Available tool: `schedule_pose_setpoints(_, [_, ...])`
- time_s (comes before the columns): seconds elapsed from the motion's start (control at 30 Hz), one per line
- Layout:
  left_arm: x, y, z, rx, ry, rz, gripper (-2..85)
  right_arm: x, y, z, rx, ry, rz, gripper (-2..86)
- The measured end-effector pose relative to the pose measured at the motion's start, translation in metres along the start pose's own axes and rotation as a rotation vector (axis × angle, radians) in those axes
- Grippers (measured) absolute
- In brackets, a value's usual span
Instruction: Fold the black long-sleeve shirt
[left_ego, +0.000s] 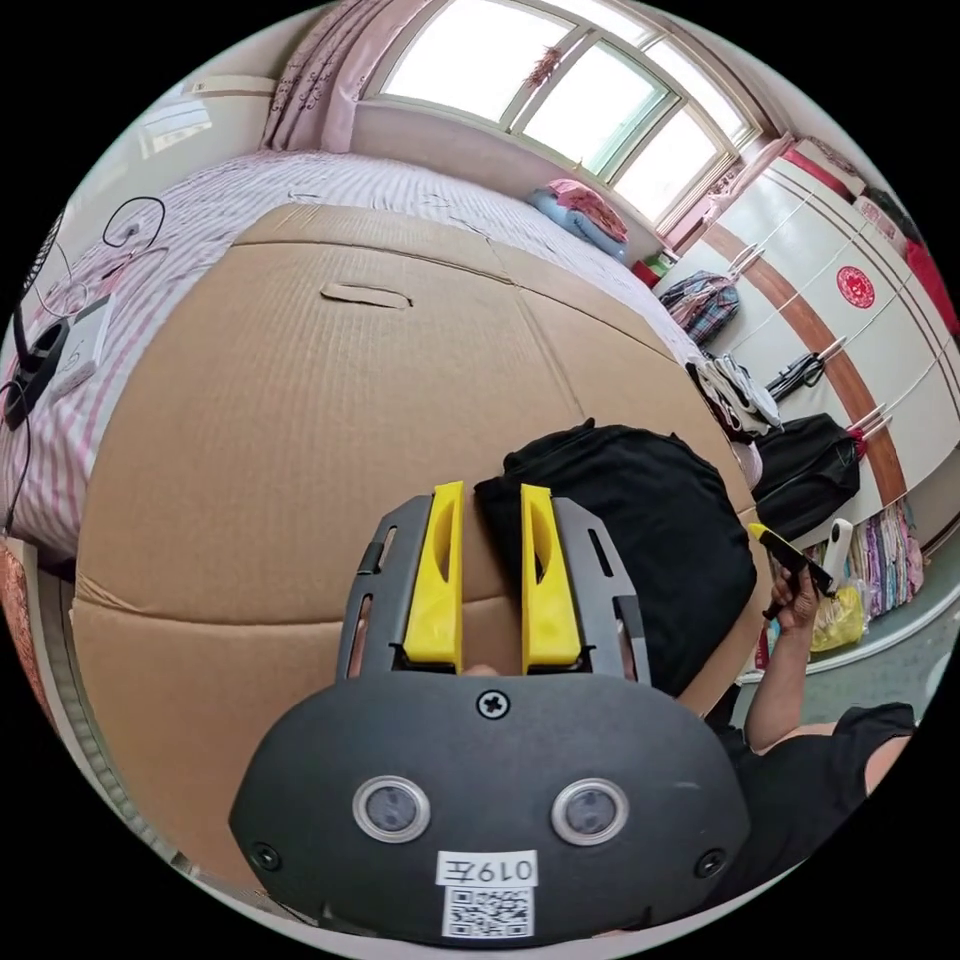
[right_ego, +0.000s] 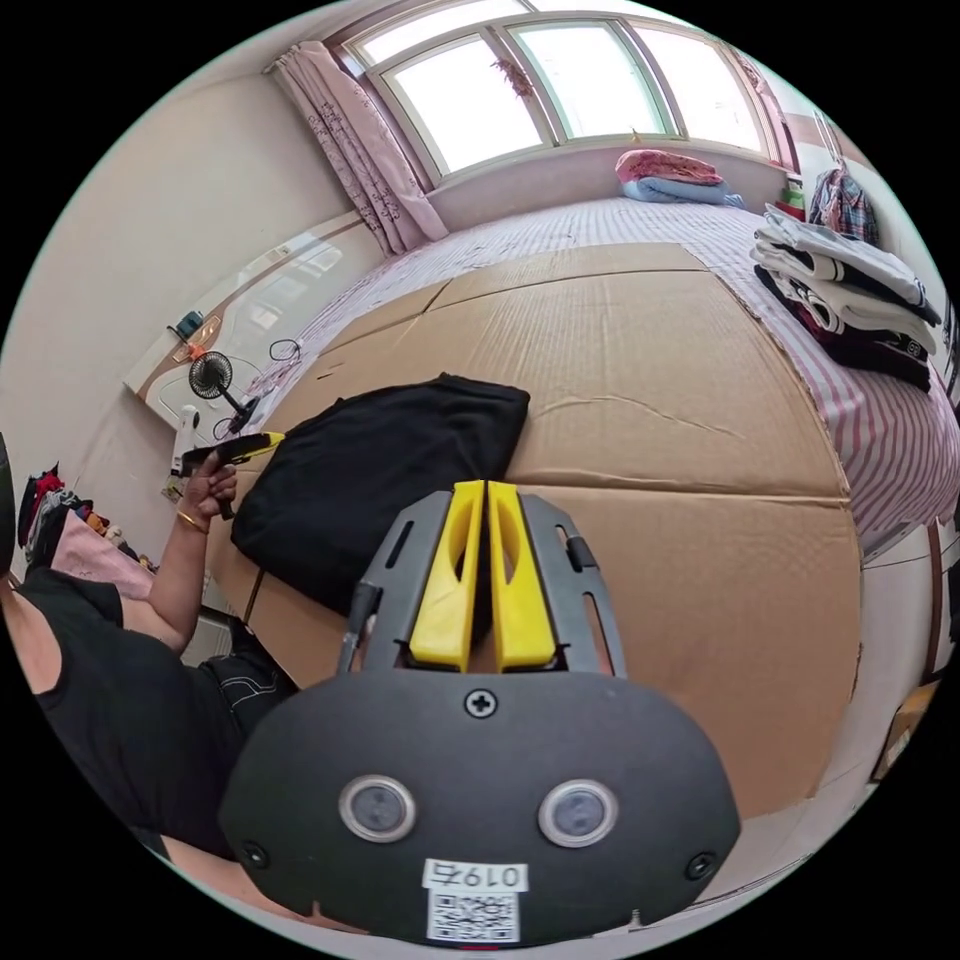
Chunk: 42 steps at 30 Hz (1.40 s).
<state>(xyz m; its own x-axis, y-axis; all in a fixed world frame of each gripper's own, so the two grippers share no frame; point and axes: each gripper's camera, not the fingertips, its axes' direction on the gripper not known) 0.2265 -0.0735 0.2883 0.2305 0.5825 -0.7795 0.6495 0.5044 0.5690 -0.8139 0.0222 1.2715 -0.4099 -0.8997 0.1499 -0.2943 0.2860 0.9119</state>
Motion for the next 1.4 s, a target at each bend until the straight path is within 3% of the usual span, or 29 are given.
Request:
schedule_pose_setpoints(0.17, [0.011, -0.004, 0.001, -0.008, -0.089, 0.119, 1.9, -0.018, 0.007, 0.015, -0.020, 0.029, -0.019, -0.5])
schedule_pose_setpoints(0.53, [0.017, -0.008, -0.004, -0.051, -0.218, 0.091, 1.0, -0.014, 0.008, 0.018, 0.010, 0.071, -0.009, 2.6])
schedule_pose_setpoints(0.67, [0.012, -0.010, -0.009, -0.043, -0.165, 0.070, 1.0, 0.031, -0.028, 0.036, -0.039, -0.076, 0.058, 7.1])
schedule_pose_setpoints(0.87, [0.018, -0.009, -0.006, -0.063, -0.189, 0.079, 1.1, 0.066, -0.067, 0.089, -0.141, -0.134, 0.125, 8.0])
schedule_pose_setpoints(1.1, [0.017, -0.010, -0.009, -0.069, -0.177, 0.079, 1.1, 0.096, -0.074, 0.122, -0.152, -0.270, 0.213, 3.3])
schedule_pose_setpoints(1.4, [0.017, -0.008, -0.013, -0.058, -0.182, 0.085, 1.2, 0.078, -0.068, 0.116, -0.056, -0.139, 0.076, -0.3])
